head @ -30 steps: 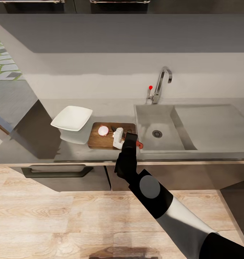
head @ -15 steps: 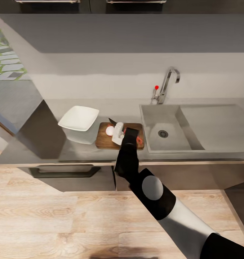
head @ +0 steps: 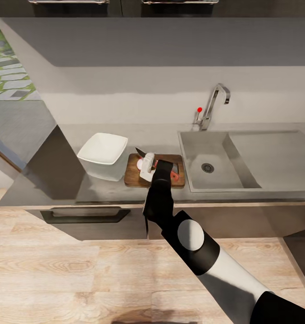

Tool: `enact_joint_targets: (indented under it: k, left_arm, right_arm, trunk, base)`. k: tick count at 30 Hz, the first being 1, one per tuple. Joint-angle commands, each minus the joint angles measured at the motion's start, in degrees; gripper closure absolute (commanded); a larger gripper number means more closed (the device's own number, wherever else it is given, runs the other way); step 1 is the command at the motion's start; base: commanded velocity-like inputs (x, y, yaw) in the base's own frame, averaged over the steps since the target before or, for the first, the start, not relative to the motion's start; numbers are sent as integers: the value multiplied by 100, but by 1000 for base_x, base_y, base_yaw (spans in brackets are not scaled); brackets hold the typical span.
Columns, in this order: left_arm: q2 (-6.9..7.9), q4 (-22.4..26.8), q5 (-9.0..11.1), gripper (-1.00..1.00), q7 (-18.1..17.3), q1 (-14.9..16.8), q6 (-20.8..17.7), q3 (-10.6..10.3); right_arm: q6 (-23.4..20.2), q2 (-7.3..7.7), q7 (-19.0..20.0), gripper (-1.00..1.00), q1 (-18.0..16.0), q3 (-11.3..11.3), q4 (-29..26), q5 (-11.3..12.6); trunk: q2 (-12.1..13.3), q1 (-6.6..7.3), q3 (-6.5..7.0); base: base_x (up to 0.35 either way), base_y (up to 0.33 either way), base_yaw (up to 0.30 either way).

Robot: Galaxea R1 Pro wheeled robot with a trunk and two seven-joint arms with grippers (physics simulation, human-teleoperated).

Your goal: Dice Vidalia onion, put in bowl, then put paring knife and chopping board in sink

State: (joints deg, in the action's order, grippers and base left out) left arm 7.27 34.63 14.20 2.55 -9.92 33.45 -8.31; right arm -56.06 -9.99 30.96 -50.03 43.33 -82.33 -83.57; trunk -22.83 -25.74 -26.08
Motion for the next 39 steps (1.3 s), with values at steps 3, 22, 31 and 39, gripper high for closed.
enact_joint_targets:
  k: [3,22,31,39]
  left_arm:
    - [11,8,57,-100,26,-1,13,-48]
    - [10,11,57,-100,26,-1,13,-48]
    - [10,9,57,-100,26,-1,13,-48]
    - [9,8,57,-100,26,-1,13,-48]
  right_arm:
    - [-16,-1,70,100,-7,7,48,-53]
    - [-11,-1,94,100,-7,9,611,-46]
    - [-11,-1,94,100,-7,9,613,-45]
    - [-11,-1,94,100,-7,9,613,-52]
  trunk:
    - [-9,-5,-8]
    - [-9,-5,-8]
    - [-9,-5,-8]
    - [-9,-5,-8]
  base:
    - [141,110,0]
    - [9,6,0]
    - [0,0,0]
    - [0,0,0]
